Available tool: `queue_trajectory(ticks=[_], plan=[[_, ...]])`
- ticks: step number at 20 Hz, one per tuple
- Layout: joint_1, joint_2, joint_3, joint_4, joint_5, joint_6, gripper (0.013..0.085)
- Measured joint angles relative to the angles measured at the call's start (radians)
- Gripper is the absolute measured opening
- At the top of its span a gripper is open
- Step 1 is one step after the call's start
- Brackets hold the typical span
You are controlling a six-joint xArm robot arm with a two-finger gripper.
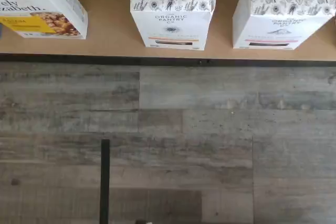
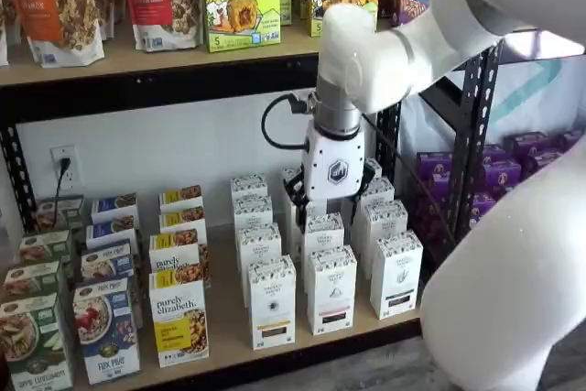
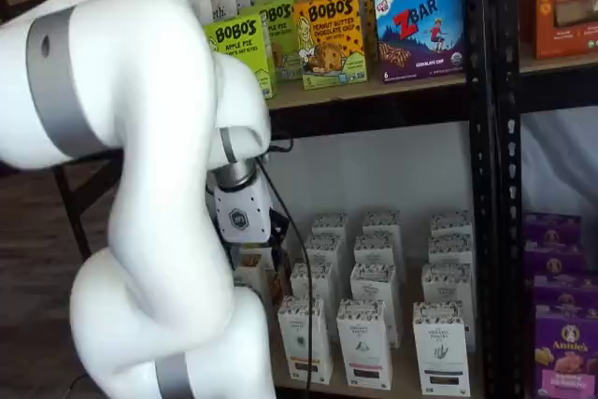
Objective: Pick up the white box with a yellow strip in the middle, on the bottom shelf, the fourth box from the left
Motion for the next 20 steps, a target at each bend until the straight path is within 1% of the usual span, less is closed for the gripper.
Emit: queue_trajectory(ticks=[3, 5, 8, 10, 11, 12, 13, 15, 16, 19, 20], plan=[[-0.005, 0.058, 0.003, 0.019, -0.067, -0.02, 0.085], [-0.006, 0.101, 0.0, 0.018, -0.107, -0.02, 0.085], [0.001, 0.175, -0.017, -0.017, -0.149, 0.014, 0.085], [0.007, 0.237, -0.027, -0.055, -0.202, 0.051, 0.085], [0.008, 0.27, -0.031, -0.061, -0.239, 0.058, 0.085], [0.009, 0.31, -0.037, -0.051, -0.286, 0.05, 0.085], [0.01, 0.341, -0.044, -0.045, -0.314, 0.047, 0.085], [0.013, 0.414, -0.069, -0.048, -0.365, 0.053, 0.085], [0.014, 0.442, -0.079, -0.045, -0.383, 0.051, 0.085], [0.017, 0.529, -0.123, -0.07, -0.417, 0.077, 0.085], [0.019, 0.553, -0.136, -0.07, -0.426, 0.078, 0.085]])
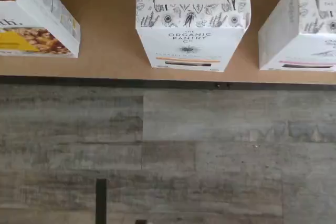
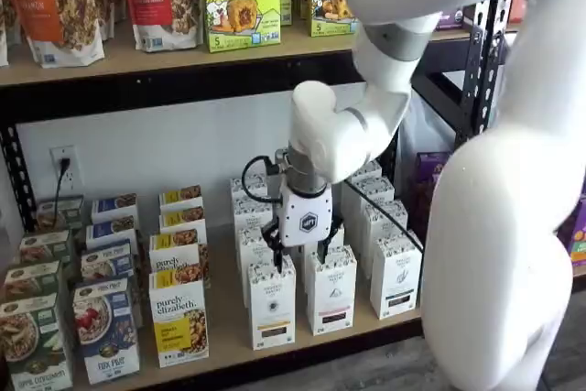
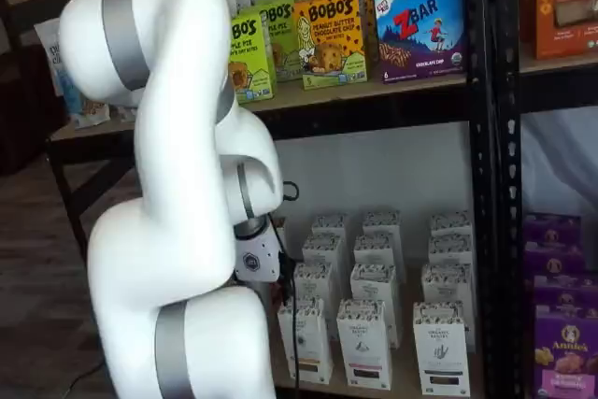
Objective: Pick up the white box with a yellow strip in the middle, on the bottom shelf, the fourth box from the left
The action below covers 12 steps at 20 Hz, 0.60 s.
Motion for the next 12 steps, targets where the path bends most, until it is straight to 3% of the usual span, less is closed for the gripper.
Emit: queue_trajectory(ticks=[9, 12], plan=[[-0.004, 0.202, -0.136, -0.072, -0.06, 0.067, 0.085], [-0.01, 0.258, -0.176, -0.074, -0.089, 0.062, 0.085]])
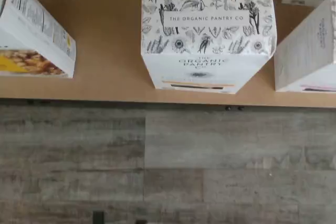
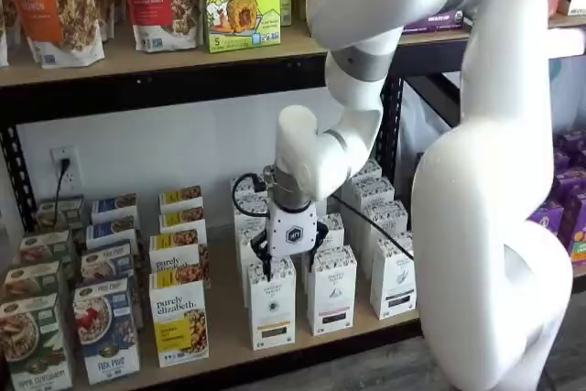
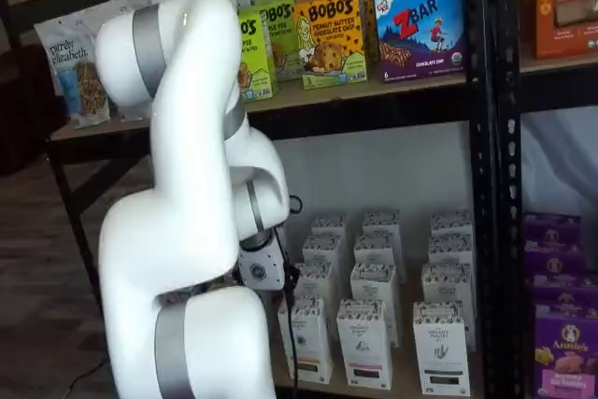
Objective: Pick up the white box with a yellow strip in the middle, on the bottom shelf, the fourth box from the left
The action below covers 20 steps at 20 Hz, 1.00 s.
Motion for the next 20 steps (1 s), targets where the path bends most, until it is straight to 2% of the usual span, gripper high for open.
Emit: queue_trajectory(ticks=[4, 7, 11, 15, 18, 20], plan=[[-0.016, 0.062, -0.051, 0.013, -0.023, -0.029, 0.085], [-0.029, 0.106, -0.098, -0.029, -0.013, 0.0, 0.085], [-0.033, 0.151, -0.147, -0.017, -0.009, -0.017, 0.085], [-0.035, 0.201, -0.197, -0.027, -0.015, -0.009, 0.085], [-0.04, 0.245, -0.246, -0.057, -0.015, 0.016, 0.085], [-0.041, 0.267, -0.27, -0.048, -0.016, 0.005, 0.085]])
